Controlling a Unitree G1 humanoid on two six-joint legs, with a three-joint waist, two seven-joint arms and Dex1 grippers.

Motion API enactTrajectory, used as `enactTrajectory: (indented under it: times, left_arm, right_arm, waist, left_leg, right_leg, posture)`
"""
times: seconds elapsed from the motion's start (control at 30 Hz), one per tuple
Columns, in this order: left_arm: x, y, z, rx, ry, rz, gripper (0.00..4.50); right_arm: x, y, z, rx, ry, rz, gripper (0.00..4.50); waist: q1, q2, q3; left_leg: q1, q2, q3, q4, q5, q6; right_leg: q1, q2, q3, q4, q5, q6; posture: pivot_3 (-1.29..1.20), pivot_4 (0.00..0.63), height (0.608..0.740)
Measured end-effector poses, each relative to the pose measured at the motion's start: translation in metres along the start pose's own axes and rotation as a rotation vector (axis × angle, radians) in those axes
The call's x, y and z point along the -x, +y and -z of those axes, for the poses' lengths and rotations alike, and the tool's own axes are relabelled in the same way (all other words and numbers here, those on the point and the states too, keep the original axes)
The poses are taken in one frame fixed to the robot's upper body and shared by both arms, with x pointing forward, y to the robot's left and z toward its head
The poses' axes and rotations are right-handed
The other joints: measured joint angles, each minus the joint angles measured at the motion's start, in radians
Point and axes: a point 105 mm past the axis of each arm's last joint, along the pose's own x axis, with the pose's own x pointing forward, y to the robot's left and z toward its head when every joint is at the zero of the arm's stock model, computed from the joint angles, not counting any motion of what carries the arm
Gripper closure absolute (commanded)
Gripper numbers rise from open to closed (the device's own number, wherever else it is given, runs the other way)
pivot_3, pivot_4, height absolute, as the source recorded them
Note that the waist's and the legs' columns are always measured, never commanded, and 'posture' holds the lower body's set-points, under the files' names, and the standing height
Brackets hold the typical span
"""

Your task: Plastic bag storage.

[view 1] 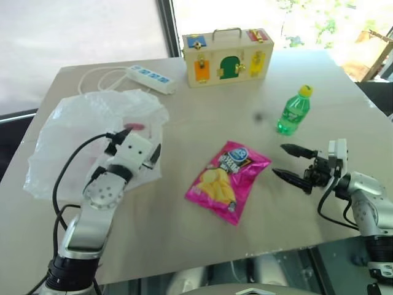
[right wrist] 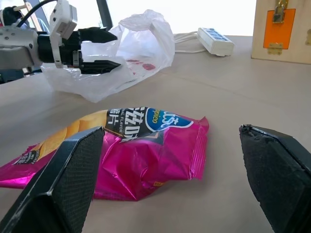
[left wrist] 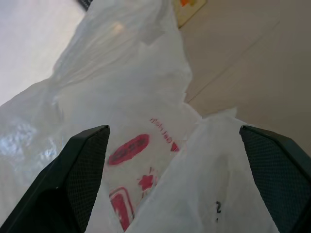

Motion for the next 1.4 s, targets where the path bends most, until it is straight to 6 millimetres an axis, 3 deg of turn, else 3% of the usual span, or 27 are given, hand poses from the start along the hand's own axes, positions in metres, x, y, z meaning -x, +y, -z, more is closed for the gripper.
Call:
enactTrajectory:
  times: [0.2, 0.47, 0.53, 0.6, 0.83, 0.87, 1.03, 1.1, 1.27, 1.3, 1.4]
  left_arm:
    - [-0.014, -0.010, 0.021, 0.048, 0.119, 0.128, 0.04]
    - [-0.016, -0.026, 0.028, 0.062, 0.182, 0.246, 0.04]
    - [-0.015, -0.026, 0.028, 0.066, 0.187, 0.248, 0.28]
    - [-0.014, -0.029, 0.029, 0.080, 0.192, 0.253, 0.92]
    - [-0.008, -0.037, 0.034, 0.104, 0.215, 0.284, 4.16]
    - [-0.007, -0.037, 0.035, 0.108, 0.220, 0.285, 4.44]
    - [-0.013, -0.024, 0.034, 0.143, 0.200, 0.192, 4.44]
    - [-0.026, 0.000, 0.025, 0.151, 0.140, 0.070, 4.44]
    - [-0.047, 0.110, -0.030, 0.140, -0.099, -0.311, 4.44]
    - [-0.059, 0.133, -0.040, 0.163, -0.129, -0.383, 4.44]
    - [-0.067, 0.223, -0.079, 0.240, -0.180, -0.652, 4.44]
  right_arm:
    - [0.000, 0.000, 0.000, 0.002, -0.001, 0.007, 0.00]
    - [-0.001, 0.000, -0.001, 0.006, -0.010, 0.012, 0.00]
    - [-0.001, -0.001, -0.001, 0.006, -0.013, 0.016, 0.00]
    - [-0.002, 0.000, -0.001, 0.008, -0.016, 0.017, 0.00]
    - [-0.001, 0.000, 0.000, 0.011, -0.018, 0.019, 0.00]
    - [-0.001, 0.000, 0.001, 0.009, -0.017, 0.021, 0.00]
    - [0.000, 0.001, 0.003, 0.002, -0.020, 0.026, 0.00]
    - [-0.001, 0.002, 0.003, -0.001, -0.021, 0.026, 0.00]
    - [0.001, 0.002, 0.004, 0.001, -0.023, 0.045, 0.00]
    - [0.003, 0.001, 0.005, -0.001, -0.021, 0.057, 0.00]
    - [0.001, 0.001, 0.003, 0.007, -0.028, 0.053, 0.00]
  waist:
    - [-0.003, 0.000, 0.000]
    - [-0.002, 0.001, 0.000]
    - [-0.002, 0.001, 0.000]
    - [-0.002, 0.001, -0.001]
    - [-0.005, 0.001, -0.001]
    - [-0.005, 0.001, -0.001]
    - [-0.003, 0.001, 0.000]
    - [0.002, 0.000, 0.000]
    - [-0.001, -0.001, 0.000]
    - [0.004, -0.003, 0.001]
    - [-0.001, -0.009, 0.003]
  left_leg:
    - [0.000, 0.000, 0.000, 0.000, 0.000, 0.000]
    - [0.000, 0.000, 0.000, 0.000, 0.000, 0.000]
    - [0.001, 0.000, 0.000, 0.000, 0.000, 0.000]
    - [0.001, 0.000, 0.000, 0.000, 0.000, 0.000]
    - [0.001, 0.000, 0.000, 0.000, 0.000, 0.000]
    - [0.001, 0.000, 0.000, 0.000, 0.000, 0.000]
    - [0.001, 0.000, 0.000, 0.001, 0.000, 0.000]
    - [-0.001, 0.000, -0.003, 0.003, 0.000, 0.000]
    - [-0.002, -0.002, -0.003, 0.004, 0.001, -0.001]
    - [-0.002, -0.002, -0.004, 0.006, 0.001, -0.001]
    - [-0.010, -0.003, -0.010, 0.012, 0.001, -0.002]
  right_leg:
    - [0.000, 0.001, 0.000, 0.000, 0.000, 0.000]
    - [0.000, 0.000, 0.000, 0.000, 0.000, 0.000]
    - [0.000, 0.000, 0.000, 0.000, 0.000, 0.000]
    - [0.000, 0.000, 0.000, 0.000, 0.000, 0.000]
    - [0.000, 0.000, 0.000, 0.001, 0.000, 0.000]
    - [0.000, 0.000, 0.000, 0.001, 0.000, 0.000]
    - [-0.001, 0.000, 0.000, 0.001, 0.000, 0.000]
    - [-0.001, 0.001, -0.003, 0.001, 0.000, 0.000]
    - [0.000, 0.000, -0.004, 0.001, 0.000, 0.000]
    - [0.000, 0.001, -0.006, 0.003, 0.000, 0.000]
    - [-0.002, 0.001, -0.011, 0.003, 0.001, 0.000]
  posture:
    - [0.00, 0.150, 0.740]
    - [0.00, 0.150, 0.740]
    - [0.00, 0.150, 0.740]
    - [0.00, 0.150, 0.740]
    - [0.00, 0.150, 0.740]
    - [0.00, 0.150, 0.740]
    - [0.00, 0.150, 0.740]
    - [0.00, 0.150, 0.740]
    - [0.00, 0.150, 0.740]
    - [0.00, 0.150, 0.740]
    - [0.00, 0.150, 0.740]
